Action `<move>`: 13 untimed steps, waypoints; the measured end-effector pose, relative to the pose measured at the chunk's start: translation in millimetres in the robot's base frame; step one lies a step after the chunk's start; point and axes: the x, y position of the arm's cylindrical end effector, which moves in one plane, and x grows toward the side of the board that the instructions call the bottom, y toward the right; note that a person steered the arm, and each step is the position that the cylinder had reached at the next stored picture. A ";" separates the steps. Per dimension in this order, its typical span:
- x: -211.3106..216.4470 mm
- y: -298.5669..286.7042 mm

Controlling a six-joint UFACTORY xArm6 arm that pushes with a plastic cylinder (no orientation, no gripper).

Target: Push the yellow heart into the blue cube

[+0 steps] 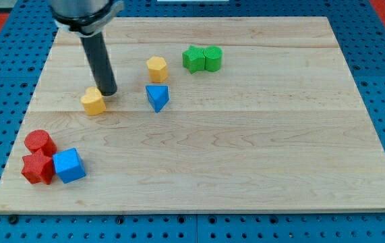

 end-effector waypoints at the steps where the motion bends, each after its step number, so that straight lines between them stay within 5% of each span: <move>1: 5.5 -1.8; 2: 42.8 -37.2; 6: 39.4 -137.2; 8: 71.8 -65.0; 10: 34.7 -55.5; 13: 69.4 -36.8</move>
